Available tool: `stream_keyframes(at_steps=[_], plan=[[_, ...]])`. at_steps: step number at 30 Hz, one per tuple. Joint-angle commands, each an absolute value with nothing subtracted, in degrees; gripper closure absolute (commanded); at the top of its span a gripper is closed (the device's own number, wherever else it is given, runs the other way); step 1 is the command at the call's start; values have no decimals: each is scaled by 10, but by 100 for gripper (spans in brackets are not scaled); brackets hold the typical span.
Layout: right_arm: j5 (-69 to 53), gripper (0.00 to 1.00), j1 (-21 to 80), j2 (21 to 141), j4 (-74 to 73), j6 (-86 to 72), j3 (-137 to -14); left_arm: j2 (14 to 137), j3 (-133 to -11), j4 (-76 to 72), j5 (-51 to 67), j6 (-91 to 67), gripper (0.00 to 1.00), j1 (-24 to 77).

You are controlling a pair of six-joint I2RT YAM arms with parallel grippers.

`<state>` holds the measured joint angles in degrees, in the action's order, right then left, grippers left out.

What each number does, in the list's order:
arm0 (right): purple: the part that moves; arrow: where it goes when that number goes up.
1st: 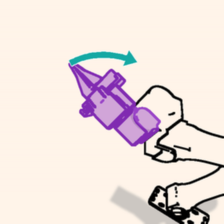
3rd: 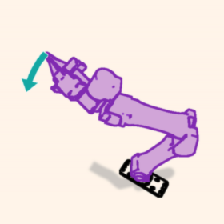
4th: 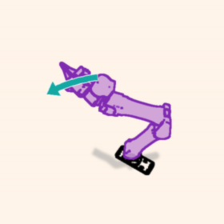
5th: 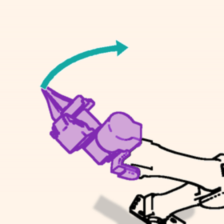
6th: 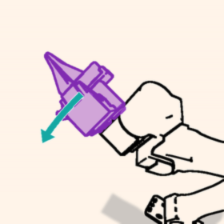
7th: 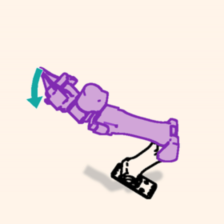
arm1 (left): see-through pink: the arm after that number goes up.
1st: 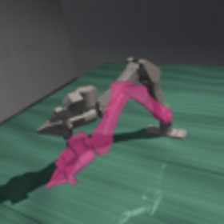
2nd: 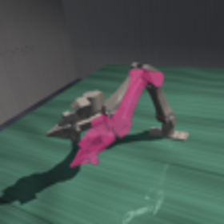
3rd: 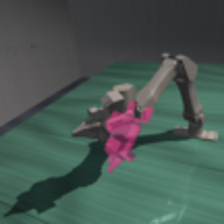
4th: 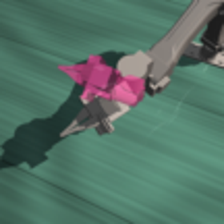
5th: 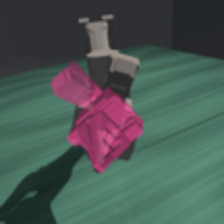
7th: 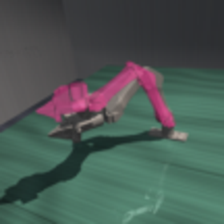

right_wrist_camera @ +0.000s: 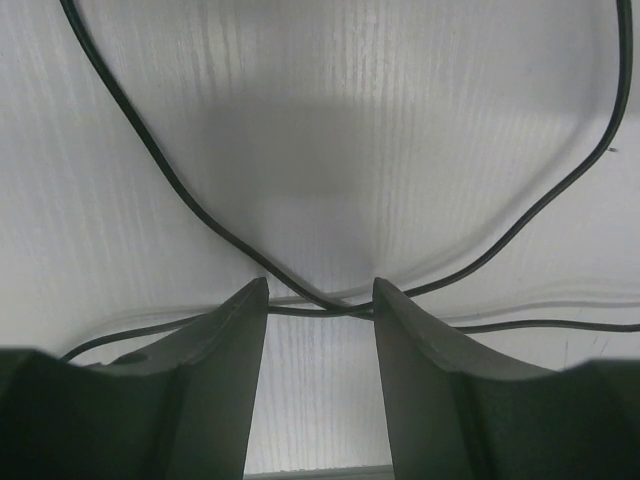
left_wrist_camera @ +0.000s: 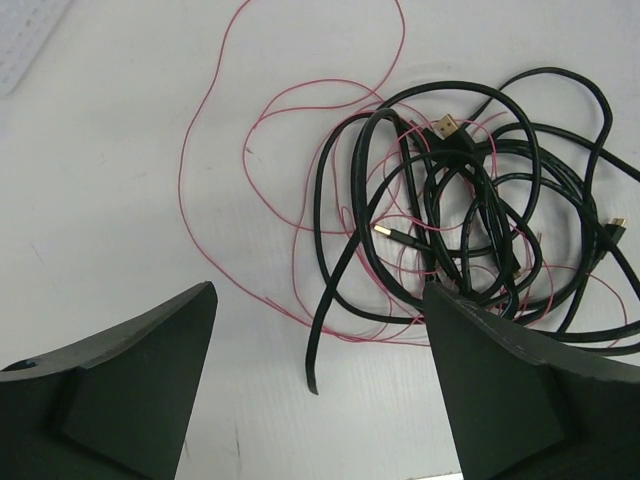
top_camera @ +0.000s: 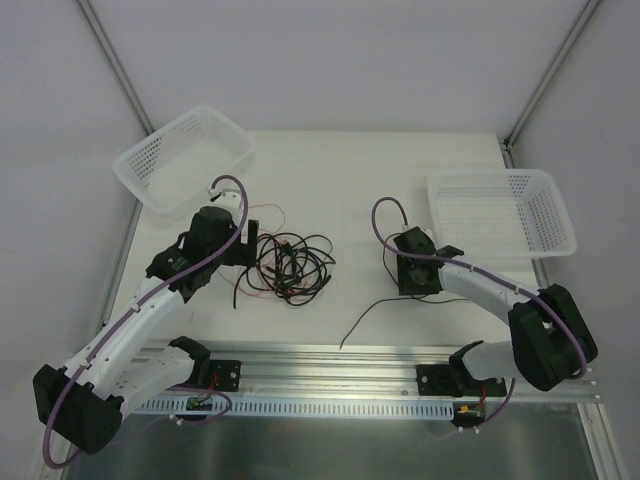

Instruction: Untangle the cables

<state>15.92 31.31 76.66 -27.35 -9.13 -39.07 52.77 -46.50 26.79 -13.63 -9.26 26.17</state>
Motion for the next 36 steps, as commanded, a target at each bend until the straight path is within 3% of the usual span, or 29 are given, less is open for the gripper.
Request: stream_keyframes(at_steps=[1, 8, 10, 14, 26, 36], plan=[[134, 50, 305, 782, -256, -72, -411, 525, -461, 258, -165, -69, 15, 259], [163, 49, 304, 727, -280, -118, -401, 533, -452, 258, -152, -70, 15, 259], [178, 29, 304, 697, -296, -147, -399, 538, -454, 258, -147, -70, 15, 259], [209, 18, 304, 682, -316, -186, -398, 536, -453, 258, -146, -70, 15, 258], [135, 19, 257, 740, -263, -215, -363, 527, -446, 258, -159, -69, 15, 259], [80, 29, 241, 796, -251, -195, -377, 526, -445, 258, -163, -66, 15, 259]])
